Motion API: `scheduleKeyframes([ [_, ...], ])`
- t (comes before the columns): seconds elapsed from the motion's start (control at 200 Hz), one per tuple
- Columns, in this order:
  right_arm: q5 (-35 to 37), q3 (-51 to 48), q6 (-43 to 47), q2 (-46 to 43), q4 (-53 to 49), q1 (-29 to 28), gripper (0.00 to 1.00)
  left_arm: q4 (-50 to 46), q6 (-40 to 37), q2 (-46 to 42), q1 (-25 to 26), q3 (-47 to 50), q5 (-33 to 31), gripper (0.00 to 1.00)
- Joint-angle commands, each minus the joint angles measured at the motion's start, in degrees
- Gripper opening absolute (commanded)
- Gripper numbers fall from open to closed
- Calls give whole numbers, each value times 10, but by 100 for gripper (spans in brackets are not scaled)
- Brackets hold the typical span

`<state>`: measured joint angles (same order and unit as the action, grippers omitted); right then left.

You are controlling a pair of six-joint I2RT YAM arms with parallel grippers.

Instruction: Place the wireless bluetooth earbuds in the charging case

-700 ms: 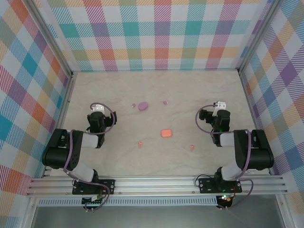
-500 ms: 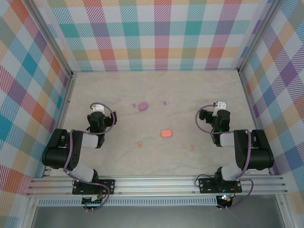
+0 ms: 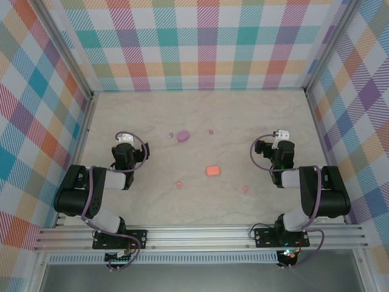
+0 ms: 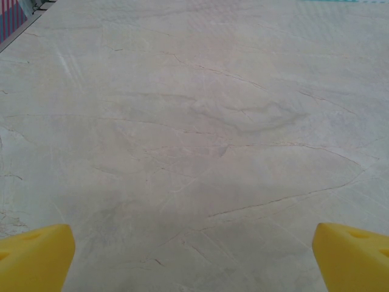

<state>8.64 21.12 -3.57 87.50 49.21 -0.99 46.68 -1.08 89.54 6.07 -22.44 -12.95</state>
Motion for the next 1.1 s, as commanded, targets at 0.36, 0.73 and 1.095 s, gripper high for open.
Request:
scheduleKeyframes([
  [0.36,-8,9,8,2,9,-3,100,7,5,-1,-6,-9,2,100],
  [0.73,-8,9,8,2,9,-3,100,8,5,-1,-7,-10,3,100],
  [1.095,-16,23,9,-12,-26,-4,100,8,5,-4,-6,-9,-1,100],
])
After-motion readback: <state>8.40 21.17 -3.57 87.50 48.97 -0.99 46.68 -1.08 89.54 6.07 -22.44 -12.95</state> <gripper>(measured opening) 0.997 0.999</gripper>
